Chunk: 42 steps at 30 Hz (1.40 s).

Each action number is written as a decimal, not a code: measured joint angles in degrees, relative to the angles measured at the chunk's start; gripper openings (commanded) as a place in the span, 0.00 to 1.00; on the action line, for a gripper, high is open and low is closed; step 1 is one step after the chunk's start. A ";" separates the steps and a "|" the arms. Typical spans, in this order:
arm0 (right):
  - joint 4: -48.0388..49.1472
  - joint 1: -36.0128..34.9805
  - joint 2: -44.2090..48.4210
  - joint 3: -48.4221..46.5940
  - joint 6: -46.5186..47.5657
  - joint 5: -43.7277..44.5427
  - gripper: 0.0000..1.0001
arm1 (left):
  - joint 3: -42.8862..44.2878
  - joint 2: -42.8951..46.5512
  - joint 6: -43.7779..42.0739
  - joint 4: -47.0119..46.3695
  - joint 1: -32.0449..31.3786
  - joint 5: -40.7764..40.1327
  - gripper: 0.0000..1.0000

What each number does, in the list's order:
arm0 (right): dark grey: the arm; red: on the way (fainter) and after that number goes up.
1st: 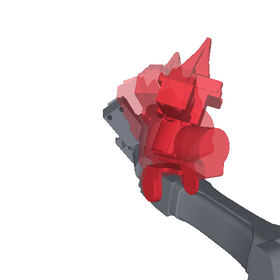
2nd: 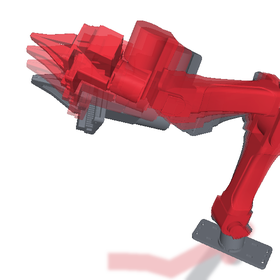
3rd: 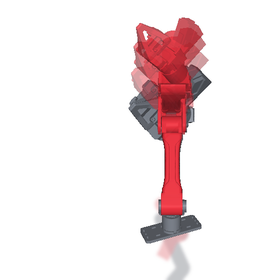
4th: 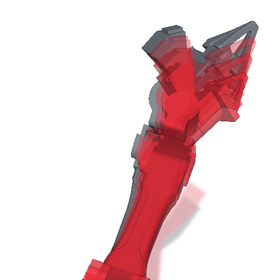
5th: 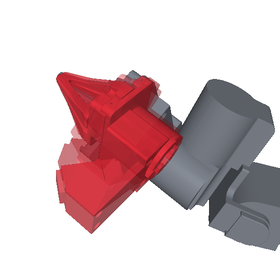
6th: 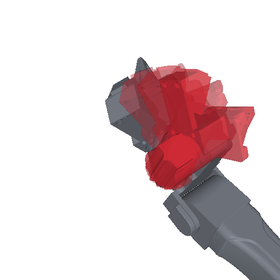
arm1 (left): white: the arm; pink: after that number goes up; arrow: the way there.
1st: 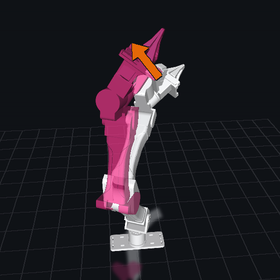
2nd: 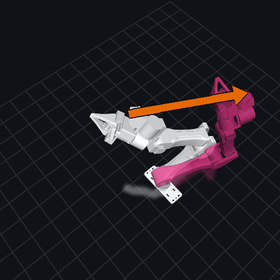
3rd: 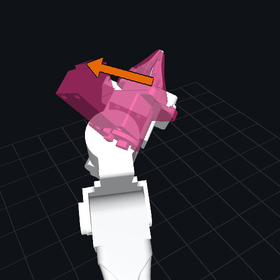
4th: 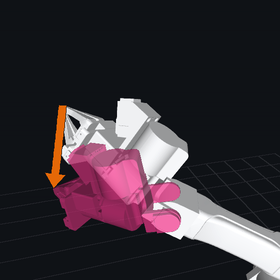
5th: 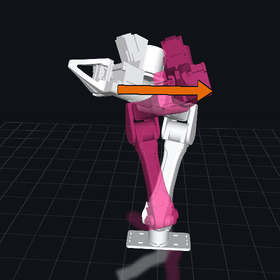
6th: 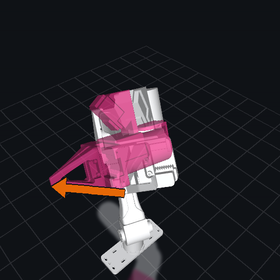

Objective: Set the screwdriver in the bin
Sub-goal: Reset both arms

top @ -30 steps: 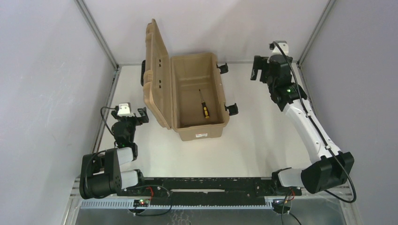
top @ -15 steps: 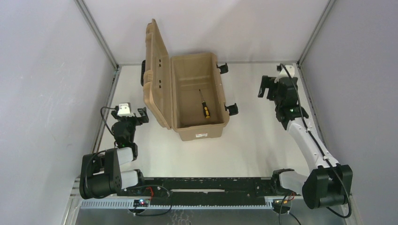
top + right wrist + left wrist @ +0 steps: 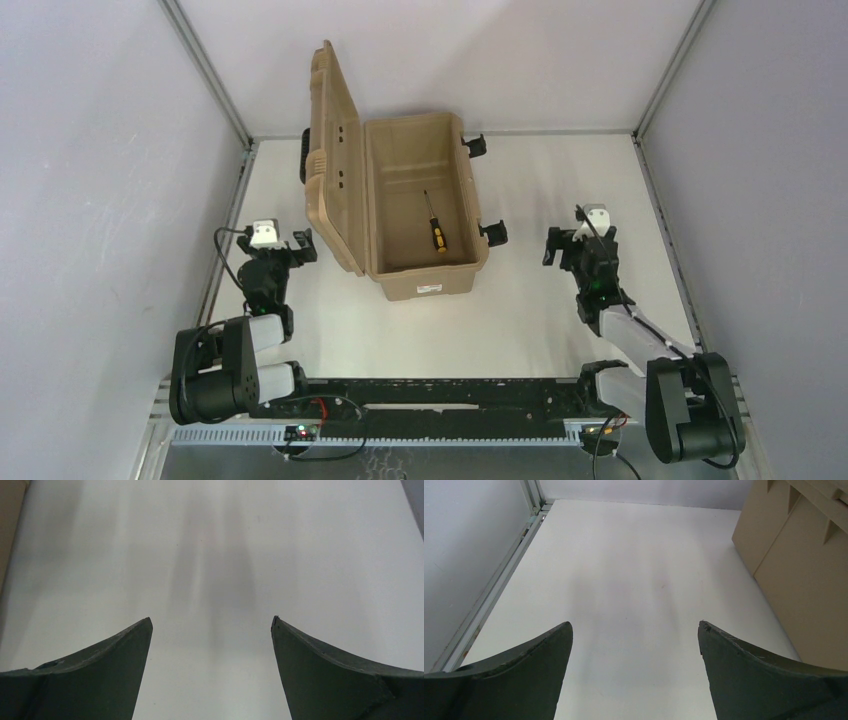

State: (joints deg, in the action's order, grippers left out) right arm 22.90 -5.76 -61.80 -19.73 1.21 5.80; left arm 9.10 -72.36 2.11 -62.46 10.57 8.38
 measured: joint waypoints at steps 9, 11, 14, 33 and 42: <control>15.67 1.51 -2.80 7.41 0.20 -0.79 0.96 | 0.00 0.00 0.00 0.00 0.00 -0.02 1.00; 18.49 1.68 -4.09 7.48 0.20 -1.25 0.96 | 0.00 0.02 0.00 0.00 0.00 0.00 1.00; 22.51 2.05 -6.67 7.48 0.17 -1.88 0.96 | 0.00 0.00 0.00 0.00 0.00 0.00 1.00; 32.00 4.68 -14.78 8.48 -0.22 -6.99 0.99 | 0.00 0.00 0.00 0.00 0.00 0.00 1.00; 30.18 6.86 -15.26 6.05 -2.19 -6.80 1.00 | 0.00 0.00 0.00 0.00 0.00 0.00 1.00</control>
State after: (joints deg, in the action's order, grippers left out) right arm 53.08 1.10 -77.06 -13.67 -0.97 -0.99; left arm 9.10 -72.36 2.11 -62.46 10.57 8.38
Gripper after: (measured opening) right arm 0.993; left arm 0.996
